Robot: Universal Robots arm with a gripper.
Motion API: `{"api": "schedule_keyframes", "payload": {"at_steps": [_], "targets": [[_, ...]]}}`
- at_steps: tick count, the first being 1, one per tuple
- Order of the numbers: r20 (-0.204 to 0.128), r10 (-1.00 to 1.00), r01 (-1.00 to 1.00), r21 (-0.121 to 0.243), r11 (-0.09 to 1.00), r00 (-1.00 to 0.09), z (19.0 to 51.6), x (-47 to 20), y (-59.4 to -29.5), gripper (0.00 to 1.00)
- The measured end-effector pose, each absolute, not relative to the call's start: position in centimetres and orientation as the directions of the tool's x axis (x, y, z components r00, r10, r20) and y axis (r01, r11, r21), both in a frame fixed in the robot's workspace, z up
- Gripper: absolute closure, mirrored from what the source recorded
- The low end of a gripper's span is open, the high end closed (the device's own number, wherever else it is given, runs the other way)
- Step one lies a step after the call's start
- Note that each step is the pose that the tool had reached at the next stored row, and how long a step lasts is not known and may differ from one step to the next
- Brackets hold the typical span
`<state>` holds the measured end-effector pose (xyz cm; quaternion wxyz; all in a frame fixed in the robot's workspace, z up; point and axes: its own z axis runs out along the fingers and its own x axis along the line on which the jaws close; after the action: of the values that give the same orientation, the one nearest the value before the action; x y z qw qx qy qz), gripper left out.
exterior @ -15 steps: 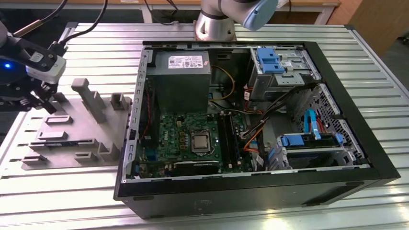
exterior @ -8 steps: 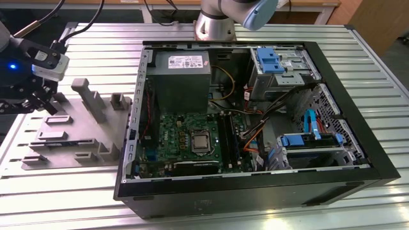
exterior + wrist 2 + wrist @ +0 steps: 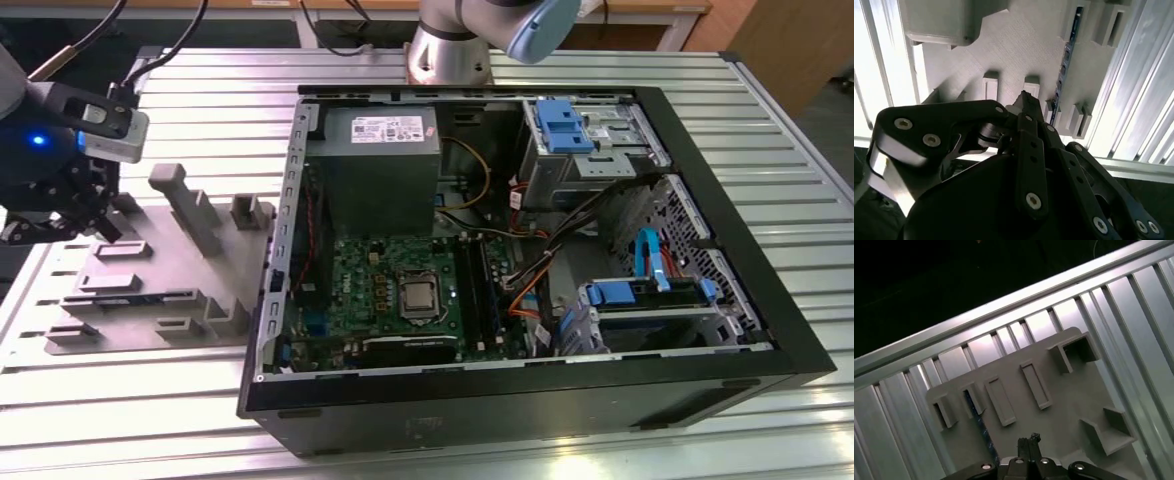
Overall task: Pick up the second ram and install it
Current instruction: 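Pick up the second ram and move it above second insertion slot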
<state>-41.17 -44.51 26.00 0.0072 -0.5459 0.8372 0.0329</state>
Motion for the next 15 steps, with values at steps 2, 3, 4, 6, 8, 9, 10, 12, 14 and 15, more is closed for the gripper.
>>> {"api": "schedule_keyframes", "payload": {"at_steps": [2, 3, 4, 6, 8, 9, 10, 12, 14, 15], "targets": [[-0.048, -0.927, -0.928, 0.047, 0.369, -0.371, 25.86, -41.17, -44.51, 0.89], [-0.048, -0.934, -0.935, 0.047, 0.352, -0.354, 25.79, -41.17, -44.51, 0.89], [-0.048, -0.941, -0.942, 0.047, 0.334, -0.336, 25.72, -41.17, -44.51, 0.89], [-0.048, -0.952, -0.953, 0.047, 0.299, -0.302, 25.58, -41.17, -44.51, 0.89], [-0.048, -0.962, -0.963, 0.047, 0.265, -0.267, 25.45, -41.17, -44.51, 0.89], [-0.048, -0.967, -0.968, 0.047, 0.248, -0.25, 25.38, -41.17, -44.51, 0.89], [-0.048, -0.971, -0.972, 0.047, 0.23, -0.232, 25.32, -41.17, -44.51, 0.89], [-0.048, -0.98, -0.98, 0.047, 0.193, -0.196, 25.2, -41.17, -44.51, 0.89], [-0.048, -0.986, -0.986, 0.047, 0.158, -0.16, 25.09, -41.17, -44.51, 0.89], [-0.048, -0.989, -0.989, 0.047, 0.14, -0.142, 25.04, -41.17, -44.51, 0.89]]}}
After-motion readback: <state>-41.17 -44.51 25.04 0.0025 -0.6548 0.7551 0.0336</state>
